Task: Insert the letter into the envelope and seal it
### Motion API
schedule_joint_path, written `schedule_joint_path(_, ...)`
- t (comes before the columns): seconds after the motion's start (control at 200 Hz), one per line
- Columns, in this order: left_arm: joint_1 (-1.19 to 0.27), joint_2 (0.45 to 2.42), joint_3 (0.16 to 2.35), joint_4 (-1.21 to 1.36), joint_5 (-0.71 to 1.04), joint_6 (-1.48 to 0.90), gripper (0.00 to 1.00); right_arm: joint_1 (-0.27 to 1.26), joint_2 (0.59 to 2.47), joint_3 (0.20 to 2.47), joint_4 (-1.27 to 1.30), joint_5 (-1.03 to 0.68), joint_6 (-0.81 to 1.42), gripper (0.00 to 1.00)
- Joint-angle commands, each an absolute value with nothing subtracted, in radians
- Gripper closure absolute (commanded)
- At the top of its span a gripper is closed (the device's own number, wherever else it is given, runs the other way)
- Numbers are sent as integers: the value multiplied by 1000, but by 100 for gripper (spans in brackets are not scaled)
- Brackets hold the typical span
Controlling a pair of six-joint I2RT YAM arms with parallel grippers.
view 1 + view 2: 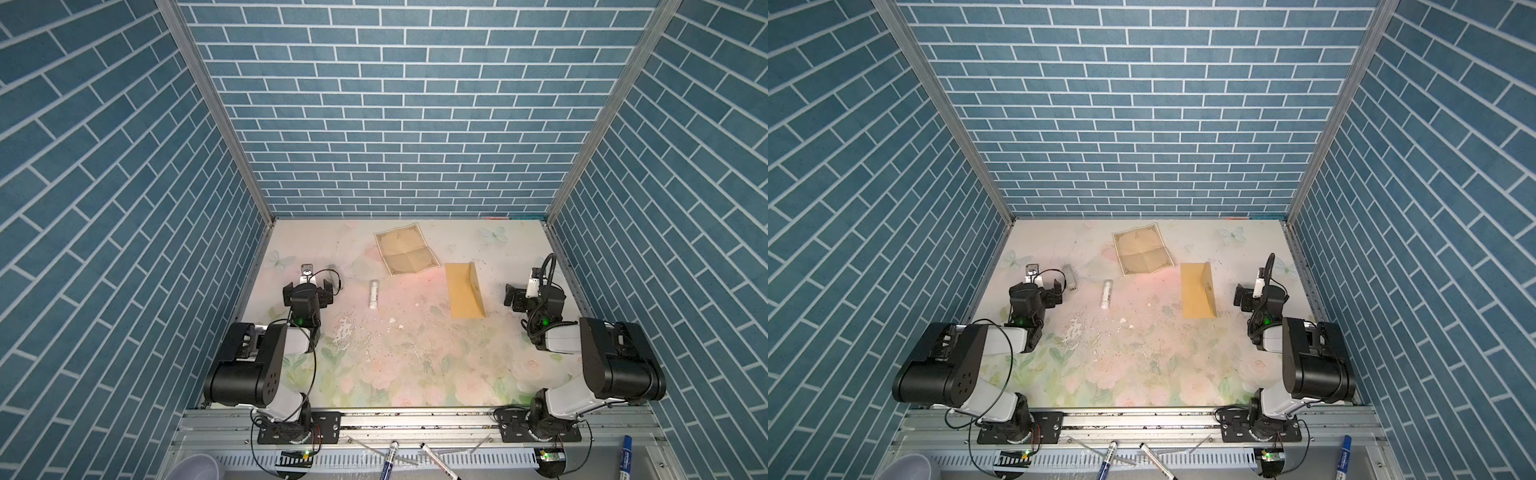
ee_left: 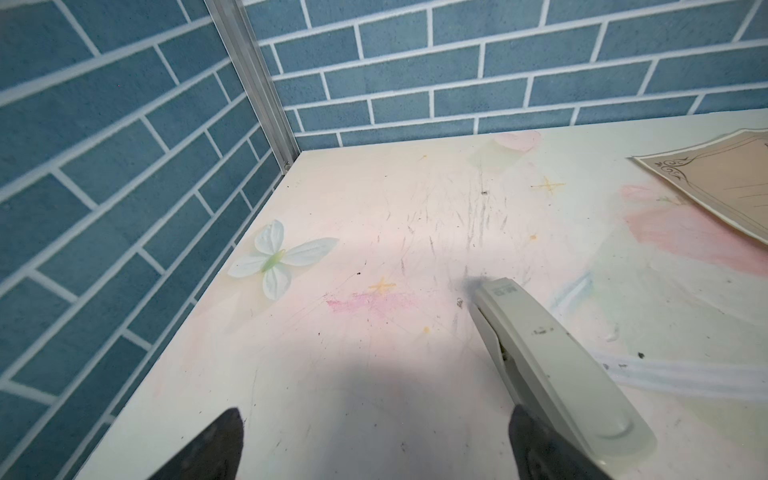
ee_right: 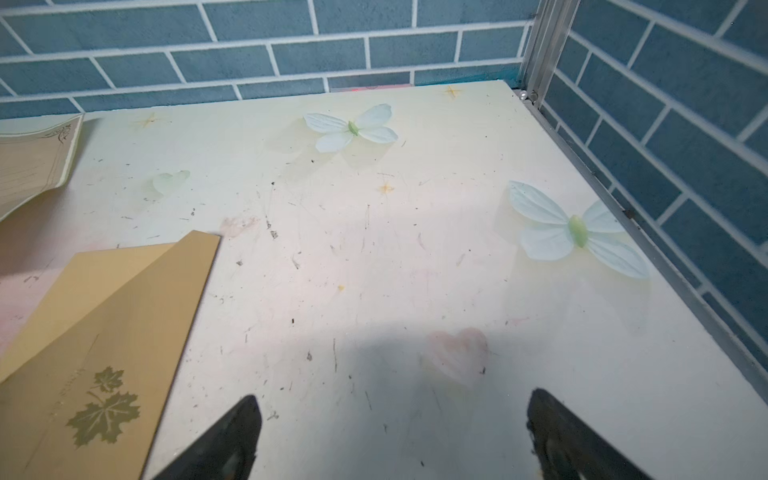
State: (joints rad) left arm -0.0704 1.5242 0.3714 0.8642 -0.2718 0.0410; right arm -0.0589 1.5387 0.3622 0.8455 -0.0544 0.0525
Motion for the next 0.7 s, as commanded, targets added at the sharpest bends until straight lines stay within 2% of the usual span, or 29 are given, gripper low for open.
schedule_joint_path(0.0,-69,1514,378,857,-281,38,0,-57,1543,397,860,-69,35,1)
schedule_joint_path(0.695,-69,1514,380,857,-281,38,0,-58,1541,395,859,-71,37,1)
